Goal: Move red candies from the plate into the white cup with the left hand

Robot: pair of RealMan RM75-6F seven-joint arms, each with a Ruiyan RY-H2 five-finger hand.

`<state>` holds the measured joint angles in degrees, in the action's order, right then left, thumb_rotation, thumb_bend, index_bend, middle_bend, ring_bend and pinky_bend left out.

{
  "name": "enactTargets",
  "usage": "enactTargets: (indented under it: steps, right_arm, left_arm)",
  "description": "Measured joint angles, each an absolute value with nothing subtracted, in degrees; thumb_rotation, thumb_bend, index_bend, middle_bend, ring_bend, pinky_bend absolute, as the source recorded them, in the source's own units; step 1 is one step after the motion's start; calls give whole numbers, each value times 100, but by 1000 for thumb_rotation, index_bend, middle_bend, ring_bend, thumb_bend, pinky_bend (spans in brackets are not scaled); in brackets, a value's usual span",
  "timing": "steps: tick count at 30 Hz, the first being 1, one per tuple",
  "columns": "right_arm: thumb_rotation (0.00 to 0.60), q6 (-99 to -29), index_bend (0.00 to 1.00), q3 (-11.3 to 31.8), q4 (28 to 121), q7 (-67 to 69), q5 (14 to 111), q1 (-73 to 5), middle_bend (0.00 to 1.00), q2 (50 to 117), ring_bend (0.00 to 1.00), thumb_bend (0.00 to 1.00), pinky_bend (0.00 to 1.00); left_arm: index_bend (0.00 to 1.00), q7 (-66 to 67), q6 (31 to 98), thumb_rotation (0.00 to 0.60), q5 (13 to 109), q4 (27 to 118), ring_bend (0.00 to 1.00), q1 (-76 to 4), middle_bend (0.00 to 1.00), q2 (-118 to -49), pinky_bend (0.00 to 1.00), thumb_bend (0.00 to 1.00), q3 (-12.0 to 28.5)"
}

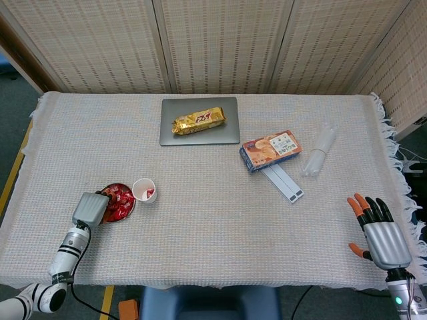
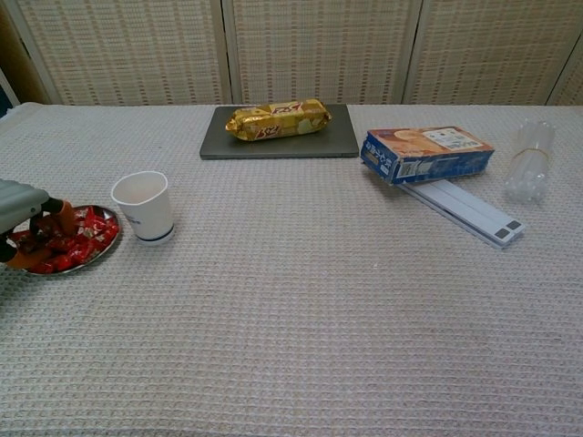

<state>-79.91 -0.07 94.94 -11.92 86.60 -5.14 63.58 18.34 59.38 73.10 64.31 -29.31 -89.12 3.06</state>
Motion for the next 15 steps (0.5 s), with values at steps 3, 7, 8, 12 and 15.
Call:
enactTargets:
  steps: [3,7,8,12,15]
  right_arm:
    - [600,-7975,0,-7,9498,-1203,8650,-520,0,6359,0,64,0]
    - [600,-7962,0,-6,9506,-1213,8636,-523,0,6357,0,64,0]
    - [600,-7963,0,-6,9507,-1214,8634,-522,0,6357,0,64,0]
    - [600,-7964,0,-7,9516,-1217,8635,-521,0,6355,0,64,0]
    - [600,-7958,0,-6,9513,-1218,8625,-521,0,6355,0,64,0]
  left_arm:
    - [481,1786,5967,600,7359,6346,472,-2925,458,-8952,1000,377,304]
    - [517,1729,5965,600,7401,6270,501,-2918,506,-8987,1000,403,302]
    - [530,1716,5950,600,7404,6267,510,-2919,519,-8988,1000,411,303]
    - [579,1677,5905,600,7406,6263,542,-2923,575,-8979,1000,450,315]
    - [619,1658,5945,600,7423,6263,586,-2916,629,-8977,1000,481,330]
